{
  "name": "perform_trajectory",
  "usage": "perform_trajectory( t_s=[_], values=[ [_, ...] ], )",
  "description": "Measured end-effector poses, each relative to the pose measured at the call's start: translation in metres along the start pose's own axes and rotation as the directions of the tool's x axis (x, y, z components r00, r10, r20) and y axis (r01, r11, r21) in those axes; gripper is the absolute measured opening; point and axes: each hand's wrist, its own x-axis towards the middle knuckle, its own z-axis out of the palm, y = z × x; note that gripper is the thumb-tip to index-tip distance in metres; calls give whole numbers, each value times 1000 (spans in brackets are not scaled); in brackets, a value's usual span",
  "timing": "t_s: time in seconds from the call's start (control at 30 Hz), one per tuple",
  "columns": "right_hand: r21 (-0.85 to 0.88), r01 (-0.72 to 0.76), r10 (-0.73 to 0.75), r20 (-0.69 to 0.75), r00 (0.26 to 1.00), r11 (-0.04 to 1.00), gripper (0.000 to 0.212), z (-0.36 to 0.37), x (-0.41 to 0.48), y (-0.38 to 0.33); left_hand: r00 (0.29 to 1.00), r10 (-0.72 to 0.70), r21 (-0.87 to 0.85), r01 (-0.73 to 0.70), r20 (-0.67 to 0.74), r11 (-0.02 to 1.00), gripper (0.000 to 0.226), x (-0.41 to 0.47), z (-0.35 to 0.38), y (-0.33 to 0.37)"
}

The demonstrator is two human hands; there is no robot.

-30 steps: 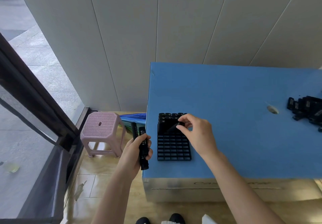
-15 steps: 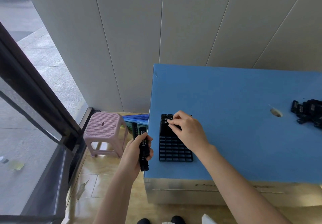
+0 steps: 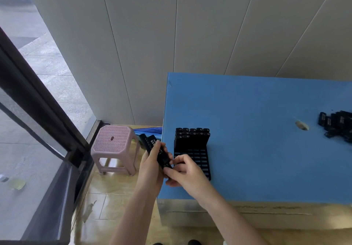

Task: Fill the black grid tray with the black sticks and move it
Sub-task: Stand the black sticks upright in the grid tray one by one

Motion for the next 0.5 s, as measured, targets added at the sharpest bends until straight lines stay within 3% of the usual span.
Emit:
perform_trajectory(
  t_s=[0.23, 0.4, 0.5],
  values=[
    [113, -54, 61, -62, 996, 992, 13, -13, -3, -4, 998, 49, 13, -49, -31, 999, 18, 3, 6, 2],
    [373, -178, 200, -22, 979, 911, 17, -22, -2, -9, 998, 52, 12, -53, 41, 999, 16, 5, 9, 1],
    [353, -177, 205, -44, 978, 919, 16, -29, 2, -10, 996, 72, 39, -73, 45, 997, 18, 5, 10, 2]
  ],
)
